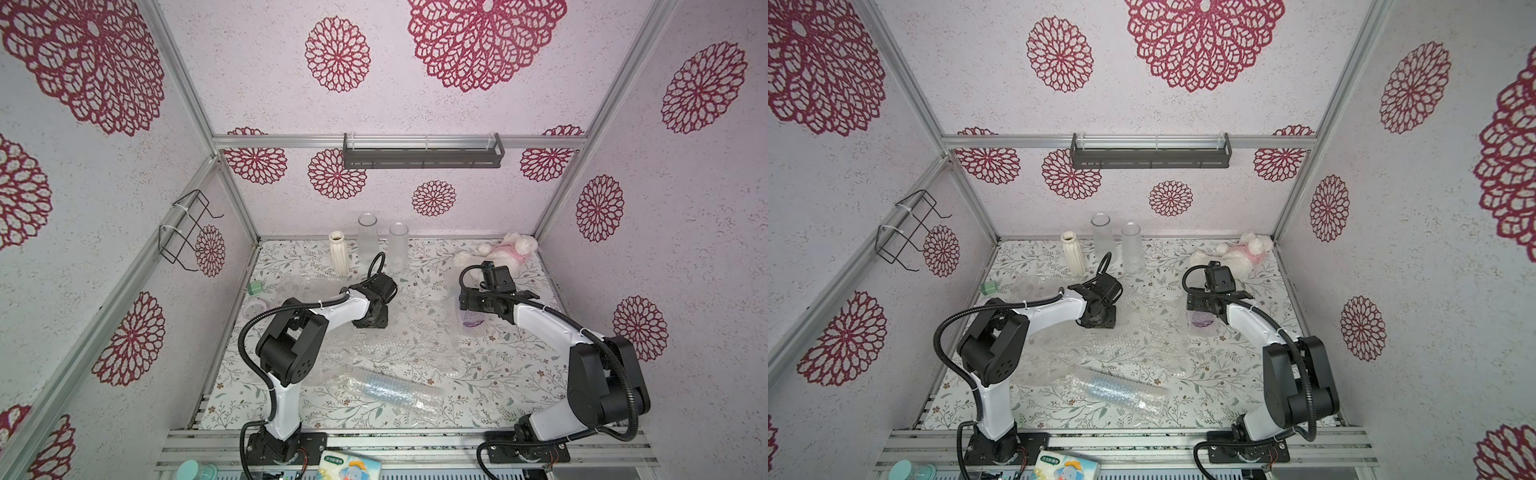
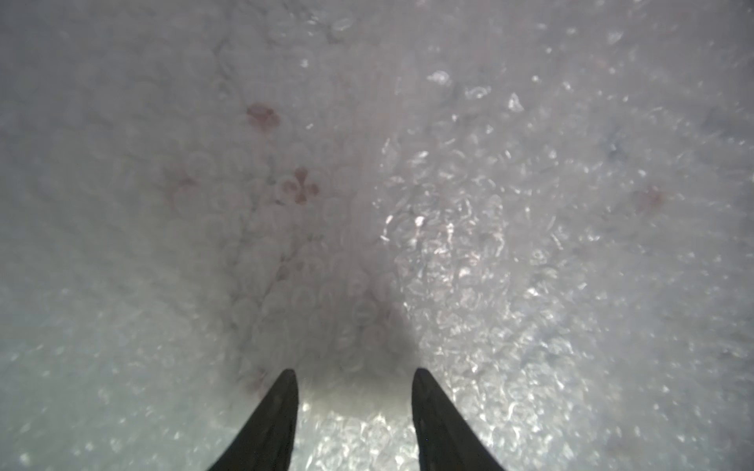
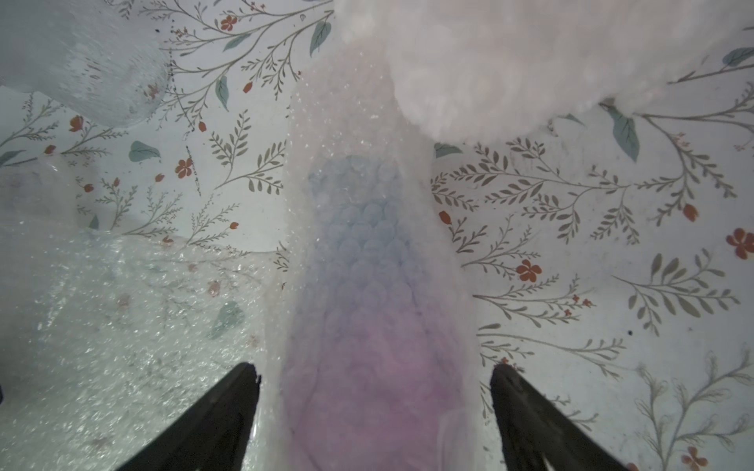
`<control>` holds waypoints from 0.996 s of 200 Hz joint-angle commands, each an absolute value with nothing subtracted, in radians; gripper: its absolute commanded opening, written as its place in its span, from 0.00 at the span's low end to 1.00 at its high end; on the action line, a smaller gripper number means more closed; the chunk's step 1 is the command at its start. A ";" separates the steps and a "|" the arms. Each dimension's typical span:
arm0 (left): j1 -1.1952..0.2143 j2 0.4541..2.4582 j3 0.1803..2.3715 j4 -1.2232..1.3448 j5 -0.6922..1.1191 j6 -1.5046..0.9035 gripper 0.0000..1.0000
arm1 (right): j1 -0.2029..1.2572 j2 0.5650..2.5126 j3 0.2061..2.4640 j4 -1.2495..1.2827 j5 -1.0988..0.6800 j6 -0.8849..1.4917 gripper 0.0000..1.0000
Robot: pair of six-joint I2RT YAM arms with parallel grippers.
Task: Unwrap the vase from the bubble wrap
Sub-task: Unwrap the bubble wrap at the center of the board.
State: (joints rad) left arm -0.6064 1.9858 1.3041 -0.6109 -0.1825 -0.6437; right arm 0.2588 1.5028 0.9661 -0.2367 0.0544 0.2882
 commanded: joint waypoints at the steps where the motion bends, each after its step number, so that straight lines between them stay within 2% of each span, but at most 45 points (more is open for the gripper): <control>1: -0.609 2.017 1.317 -0.600 -0.167 -0.650 0.36 | 0.264 1.459 0.970 -0.225 0.057 0.281 0.92; 25: -0.609 2.017 1.327 -0.615 -0.169 -0.653 0.11 | 0.263 1.451 0.969 -0.228 0.059 0.280 0.92; 37: -0.610 1.994 1.337 -0.640 -0.184 -0.655 0.04 | 0.264 1.449 0.971 -0.231 0.062 0.280 0.92; 100: -0.590 1.736 1.342 -0.727 -0.207 -0.645 0.04 | 0.264 1.429 0.959 -0.248 0.096 0.261 0.92; 142: -0.487 1.576 1.225 -0.717 -0.168 -0.659 0.02 | 0.264 1.475 0.988 -0.262 0.070 0.243 0.94; 199: -0.361 1.510 1.068 -0.683 -0.164 -0.668 0.09 | 0.297 1.578 1.036 -0.288 0.062 0.225 0.98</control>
